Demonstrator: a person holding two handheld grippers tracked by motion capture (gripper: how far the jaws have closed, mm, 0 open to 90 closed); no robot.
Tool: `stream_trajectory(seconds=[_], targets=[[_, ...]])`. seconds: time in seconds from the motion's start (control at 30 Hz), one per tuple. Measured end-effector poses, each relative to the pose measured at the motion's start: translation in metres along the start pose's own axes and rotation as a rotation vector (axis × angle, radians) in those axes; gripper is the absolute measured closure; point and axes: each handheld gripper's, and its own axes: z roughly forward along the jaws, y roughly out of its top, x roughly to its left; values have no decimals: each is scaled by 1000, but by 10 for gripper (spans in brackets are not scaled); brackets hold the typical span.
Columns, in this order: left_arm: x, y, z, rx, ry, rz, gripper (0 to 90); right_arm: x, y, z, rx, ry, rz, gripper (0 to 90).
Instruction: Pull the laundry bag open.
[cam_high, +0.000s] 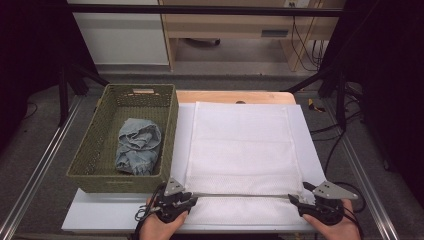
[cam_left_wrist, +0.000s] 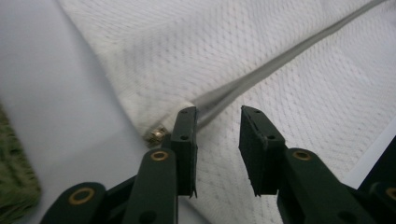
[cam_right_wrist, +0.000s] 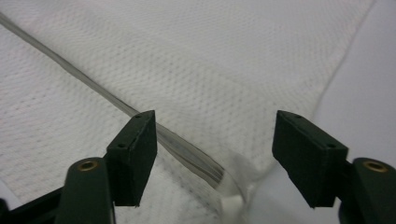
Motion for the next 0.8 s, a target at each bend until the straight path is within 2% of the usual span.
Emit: stream_trajectory(seconds=[0.17,0.33,0.47,0.63,0.7,0.73,0.8], targets=[[-6,2,8,13,-12,31,615,13,7,5,-15,22,-68,221],[-9,4,8,2,-24,34,555,20,13,12,-22,60,-94,167],[-14,5,5,-25,-45,43,524,26,20,22,-18,84,-121,155],[-11,10,5,-81,-52,39,444,31,32,37,-16,118,-149,138],[-10,14,6,-122,-29,20,378,33,38,43,-4,124,-170,124],[-10,15,6,-131,-16,23,307,34,41,47,1,127,-177,113],[-10,18,7,-148,0,28,246,36,45,51,6,129,-181,109]])
